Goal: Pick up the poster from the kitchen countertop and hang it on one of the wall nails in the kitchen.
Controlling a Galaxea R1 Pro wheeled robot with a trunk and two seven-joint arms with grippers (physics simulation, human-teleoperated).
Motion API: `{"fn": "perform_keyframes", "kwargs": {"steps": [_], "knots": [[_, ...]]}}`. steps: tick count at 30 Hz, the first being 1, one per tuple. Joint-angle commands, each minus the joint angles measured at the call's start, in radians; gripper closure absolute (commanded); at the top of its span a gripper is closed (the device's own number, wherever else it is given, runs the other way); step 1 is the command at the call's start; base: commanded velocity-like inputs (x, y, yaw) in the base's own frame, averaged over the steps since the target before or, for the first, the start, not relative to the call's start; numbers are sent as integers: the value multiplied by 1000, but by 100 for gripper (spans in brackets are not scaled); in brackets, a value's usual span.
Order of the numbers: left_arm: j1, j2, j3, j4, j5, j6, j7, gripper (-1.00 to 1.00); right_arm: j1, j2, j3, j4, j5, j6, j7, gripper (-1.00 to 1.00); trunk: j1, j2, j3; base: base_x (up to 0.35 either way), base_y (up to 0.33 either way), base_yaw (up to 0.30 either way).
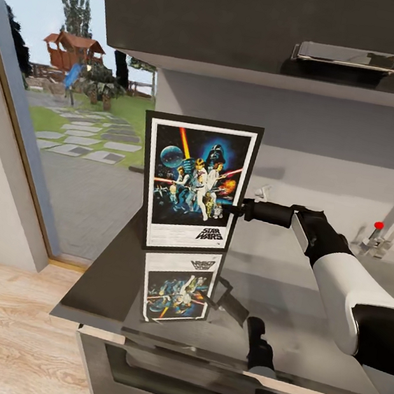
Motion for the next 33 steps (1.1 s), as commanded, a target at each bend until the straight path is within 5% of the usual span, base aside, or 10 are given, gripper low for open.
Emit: {"fn": "perform_keyframes", "kwargs": {"steps": [1, 33], "knots": [[0, 0, 3, -1, 0, 1, -6, -100, 0, -1, 3, -1, -4, 9, 1, -100, 0, 0, -1, 0, 0, -19], [0, 0, 3, -1, 0, 1, -6, -100, 0, -1, 3, -1, -4, 9, 1, -100, 0, 0, 0, 0, 0, -20]]}}
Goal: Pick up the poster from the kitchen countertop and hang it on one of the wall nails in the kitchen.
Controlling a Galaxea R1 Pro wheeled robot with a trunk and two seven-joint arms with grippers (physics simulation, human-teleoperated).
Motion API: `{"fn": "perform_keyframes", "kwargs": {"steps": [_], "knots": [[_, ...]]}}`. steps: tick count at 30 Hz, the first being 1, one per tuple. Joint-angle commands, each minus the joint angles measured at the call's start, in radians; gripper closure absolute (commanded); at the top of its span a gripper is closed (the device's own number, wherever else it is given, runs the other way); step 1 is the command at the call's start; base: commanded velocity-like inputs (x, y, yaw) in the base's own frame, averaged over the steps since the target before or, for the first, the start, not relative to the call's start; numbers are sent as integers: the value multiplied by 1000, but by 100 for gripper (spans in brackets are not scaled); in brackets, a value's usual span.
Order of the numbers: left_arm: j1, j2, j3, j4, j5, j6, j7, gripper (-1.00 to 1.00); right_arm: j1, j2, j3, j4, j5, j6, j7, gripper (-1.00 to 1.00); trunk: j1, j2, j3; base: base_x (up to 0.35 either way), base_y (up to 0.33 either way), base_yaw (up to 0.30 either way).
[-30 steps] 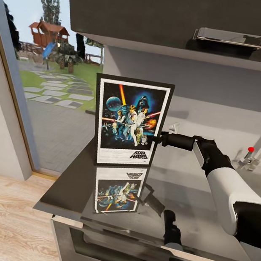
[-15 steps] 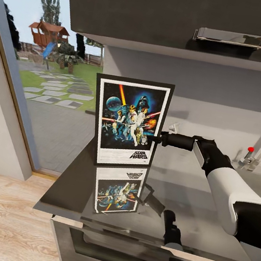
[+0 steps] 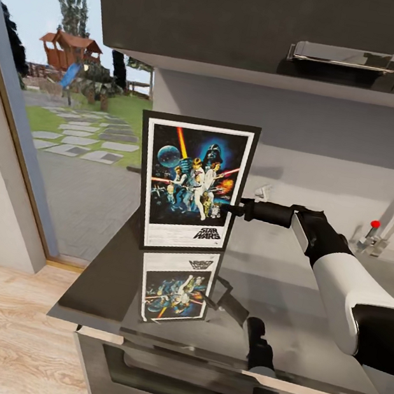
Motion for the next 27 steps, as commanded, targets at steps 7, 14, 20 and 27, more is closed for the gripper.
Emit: {"fn": "perform_keyframes", "kwargs": {"steps": [7, 14, 20, 27], "knots": [[0, 0, 3, -1, 0, 1, -6, -100, 0, -1, 4, -1, -4, 9, 1, -100, 0, 0, -1, 0, 0, -8], [0, 0, 3, -1, 0, 1, -6, -100, 0, -1, 4, -1, -4, 9, 1, -100, 0, 0, -1, 0, 0, -2], [0, 0, 3, -1, 0, 1, -6, -100, 0, -1, 4, -1, -4, 9, 1, -100, 0, 0, -1, 0, 0, 0], [0, 0, 3, -1, 0, 1, -6, -100, 0, -1, 4, -1, -4, 9, 2, -100, 0, 0, -1, 0, 0, 0]]}}
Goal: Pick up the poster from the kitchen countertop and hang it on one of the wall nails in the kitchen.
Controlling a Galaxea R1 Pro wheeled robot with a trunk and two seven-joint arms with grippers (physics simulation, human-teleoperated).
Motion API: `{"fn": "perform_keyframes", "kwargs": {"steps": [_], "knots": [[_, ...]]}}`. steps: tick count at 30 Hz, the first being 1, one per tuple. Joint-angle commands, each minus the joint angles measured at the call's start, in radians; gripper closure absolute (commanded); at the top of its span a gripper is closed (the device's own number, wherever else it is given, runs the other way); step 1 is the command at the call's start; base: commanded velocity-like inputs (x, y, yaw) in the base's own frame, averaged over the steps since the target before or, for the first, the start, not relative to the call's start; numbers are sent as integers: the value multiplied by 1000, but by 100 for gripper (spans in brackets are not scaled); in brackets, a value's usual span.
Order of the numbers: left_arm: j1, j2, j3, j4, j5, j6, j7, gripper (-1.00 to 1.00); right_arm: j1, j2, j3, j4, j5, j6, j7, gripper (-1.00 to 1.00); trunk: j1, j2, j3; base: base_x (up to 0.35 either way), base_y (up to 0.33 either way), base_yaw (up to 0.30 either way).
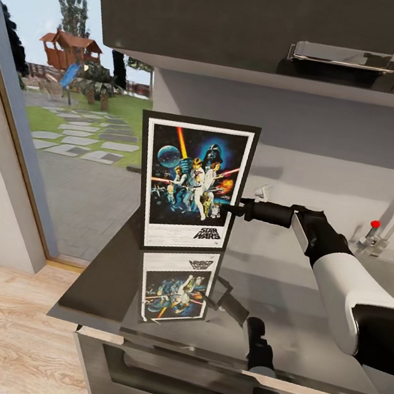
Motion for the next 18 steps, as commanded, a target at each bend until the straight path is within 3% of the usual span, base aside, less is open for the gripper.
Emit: {"fn": "perform_keyframes", "kwargs": {"steps": [1, 2, 18], "knots": [[0, 0, 3, -1, 0, 1, -6, -100, 0, -1, 4, -1, -4, 9, 1, -100, 0, 0, -1, 0, 0, 0], [0, 0, 3, -1, 0, 1, -6, -100, 0, -1, 4, -1, -4, 9, 1, 100, 0, 0, -1, 0, 0, 0], [0, 0, 3, -1, 0, 1, -6, -100, 0, -1, 4, -1, -4, 12, 1, 100, 0, 0, -1, 0, 0, 0]]}}
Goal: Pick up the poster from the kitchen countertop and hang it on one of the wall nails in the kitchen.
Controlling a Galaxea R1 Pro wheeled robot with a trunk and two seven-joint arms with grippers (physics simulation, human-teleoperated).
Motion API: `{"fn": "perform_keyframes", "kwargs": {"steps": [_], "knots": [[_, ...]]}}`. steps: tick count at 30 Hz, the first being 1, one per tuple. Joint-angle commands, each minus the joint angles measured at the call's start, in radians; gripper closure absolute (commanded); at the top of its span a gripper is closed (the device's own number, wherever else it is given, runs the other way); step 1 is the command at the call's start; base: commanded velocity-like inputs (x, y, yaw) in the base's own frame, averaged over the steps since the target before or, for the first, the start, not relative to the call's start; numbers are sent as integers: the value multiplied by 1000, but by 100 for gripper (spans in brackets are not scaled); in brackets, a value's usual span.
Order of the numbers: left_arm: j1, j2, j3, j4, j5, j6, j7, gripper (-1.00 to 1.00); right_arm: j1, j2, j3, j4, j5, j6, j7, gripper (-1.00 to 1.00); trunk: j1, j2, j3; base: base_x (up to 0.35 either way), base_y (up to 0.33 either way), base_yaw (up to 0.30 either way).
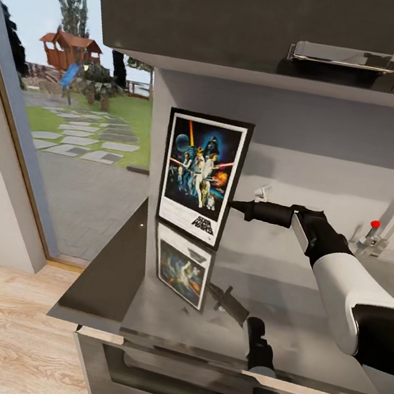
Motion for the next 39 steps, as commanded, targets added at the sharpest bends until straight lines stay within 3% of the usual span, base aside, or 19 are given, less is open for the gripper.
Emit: {"fn": "perform_keyframes", "kwargs": {"steps": [1, 39], "knots": [[0, 0, 3, -1, 0, 1, -6, -100, 0, -1, 4, -1, -6, 12, 1, 100, 0, 0, -1, 0, 0, 0], [0, 0, 8, -1, 0, 1, -7, -100, 0, -1, 0, -48, -7, 46, 1, 100, 0, 0, -1, 0, 0, 0]]}}
